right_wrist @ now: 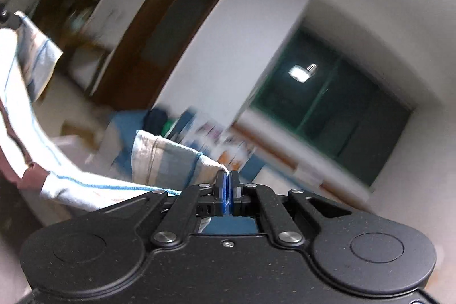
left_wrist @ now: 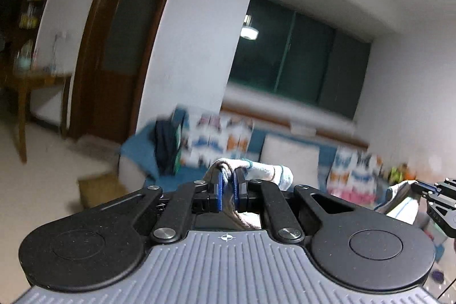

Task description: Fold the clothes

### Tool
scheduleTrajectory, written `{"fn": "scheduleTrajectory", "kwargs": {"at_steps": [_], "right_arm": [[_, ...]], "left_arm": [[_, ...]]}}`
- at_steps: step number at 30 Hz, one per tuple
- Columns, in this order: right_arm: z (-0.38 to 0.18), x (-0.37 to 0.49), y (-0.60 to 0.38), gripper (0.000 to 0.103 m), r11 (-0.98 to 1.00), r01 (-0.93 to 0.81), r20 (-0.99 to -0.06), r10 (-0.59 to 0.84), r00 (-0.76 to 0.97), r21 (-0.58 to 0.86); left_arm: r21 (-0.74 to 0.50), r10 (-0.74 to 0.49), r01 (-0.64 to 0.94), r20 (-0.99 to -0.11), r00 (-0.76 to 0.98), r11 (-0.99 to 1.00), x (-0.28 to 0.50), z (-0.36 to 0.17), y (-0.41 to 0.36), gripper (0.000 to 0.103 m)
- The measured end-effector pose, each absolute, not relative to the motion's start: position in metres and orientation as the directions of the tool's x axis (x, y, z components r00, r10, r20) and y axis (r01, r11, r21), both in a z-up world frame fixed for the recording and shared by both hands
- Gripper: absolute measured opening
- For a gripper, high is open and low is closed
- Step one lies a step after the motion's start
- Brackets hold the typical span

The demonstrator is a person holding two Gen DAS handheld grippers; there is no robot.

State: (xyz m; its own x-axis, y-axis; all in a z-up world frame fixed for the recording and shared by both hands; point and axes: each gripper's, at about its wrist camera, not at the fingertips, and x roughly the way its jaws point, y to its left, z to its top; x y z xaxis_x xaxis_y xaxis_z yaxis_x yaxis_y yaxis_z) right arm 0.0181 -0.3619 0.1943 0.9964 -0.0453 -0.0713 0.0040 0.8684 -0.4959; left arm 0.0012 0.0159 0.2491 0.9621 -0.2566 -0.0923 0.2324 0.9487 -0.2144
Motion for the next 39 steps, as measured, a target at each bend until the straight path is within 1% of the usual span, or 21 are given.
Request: {"fn": "scheduleTrajectory", "kwargs": {"at_steps": [2,4,7,8,12,14,15,17,20,24,28,30,32,34,36,39], "right_arm": [[0.203,0.013,-0.371,0.002,0.883,0.024,-0.038,-0.047,0.998,-0.468],[0.2,0.003,-0.38,0.002,0.89,0.014,-0.04,-0.036,0.999,-0.455],[0.18,-0.013,-0.391,0.002,0.892,-0.016,-0.08,-0.023,0.997,-0.451],[0.173,-0.018,-0.394,0.002,0.893,-0.032,-0.102,-0.016,0.995,-0.45],[0.125,-0.056,-0.405,0.002,0.887,-0.147,-0.254,0.034,0.967,-0.438],[0.103,-0.075,-0.406,0.002,0.878,-0.2,-0.326,0.053,0.944,-0.435],[0.084,-0.086,-0.407,0.002,0.874,-0.236,-0.383,0.063,0.922,-0.425],[0.051,-0.104,-0.409,0.002,0.872,-0.301,-0.488,0.084,0.869,-0.386],[0.011,-0.121,-0.407,0.002,0.869,-0.365,-0.605,0.099,0.79,-0.335],[-0.03,-0.125,-0.396,0.002,0.869,-0.424,-0.732,0.115,0.672,-0.253],[-0.039,-0.137,-0.378,0.003,0.854,-0.474,-0.807,0.118,0.578,-0.215],[-0.036,-0.143,-0.375,0.006,0.841,-0.493,-0.825,0.107,0.555,-0.222],[-0.032,-0.149,-0.376,0.011,0.838,-0.5,-0.835,0.106,0.54,-0.217],[-0.026,-0.156,-0.378,0.017,0.838,-0.502,-0.833,0.111,0.541,-0.214],[-0.019,-0.161,-0.377,0.021,0.833,-0.507,-0.819,0.124,0.56,-0.221],[-0.017,-0.161,-0.369,0.026,0.807,-0.543,-0.796,0.164,0.582,-0.231]], "left_arm": [[-0.207,-0.258,0.242,-0.055,0.965,0.948,-0.012,0.254,0.015,0.008],[-0.198,-0.265,0.247,-0.068,0.962,0.948,-0.021,0.25,0.014,0.008],[-0.196,-0.281,0.251,-0.138,0.95,0.948,-0.039,0.224,0.014,0.008],[-0.206,-0.293,0.255,-0.185,0.938,0.945,-0.047,0.206,0.016,0.008],[-0.236,-0.305,0.24,-0.294,0.906,0.942,-0.076,0.159,0.025,0.008],[-0.243,-0.306,0.226,-0.376,0.875,0.943,-0.097,0.125,0.03,0.008],[-0.239,-0.302,0.217,-0.416,0.858,0.946,-0.104,0.111,0.033,0.008],[-0.233,-0.293,0.2,-0.497,0.817,0.952,-0.118,0.082,0.038,0.008],[-0.235,-0.29,0.181,-0.613,0.735,0.955,-0.13,0.04,0.047,0.008],[-0.217,-0.279,0.176,-0.706,0.651,0.96,-0.14,0.002,0.061,0.008],[-0.15,-0.251,0.213,-0.755,0.606,0.966,-0.145,-0.017,0.063,0.01],[-0.107,-0.224,0.223,-0.766,0.603,0.969,-0.153,-0.022,0.068,0.018],[-0.093,-0.215,0.227,-0.767,0.605,0.97,-0.154,-0.014,0.071,0.025],[-0.068,-0.194,0.223,-0.763,0.617,0.973,-0.155,-0.01,0.077,0.025],[-0.032,-0.175,0.231,-0.754,0.633,0.972,-0.158,-0.001,0.078,0.026],[-0.034,-0.208,0.271,-0.736,0.645,0.962,-0.163,0.006,0.073,0.028]]}}
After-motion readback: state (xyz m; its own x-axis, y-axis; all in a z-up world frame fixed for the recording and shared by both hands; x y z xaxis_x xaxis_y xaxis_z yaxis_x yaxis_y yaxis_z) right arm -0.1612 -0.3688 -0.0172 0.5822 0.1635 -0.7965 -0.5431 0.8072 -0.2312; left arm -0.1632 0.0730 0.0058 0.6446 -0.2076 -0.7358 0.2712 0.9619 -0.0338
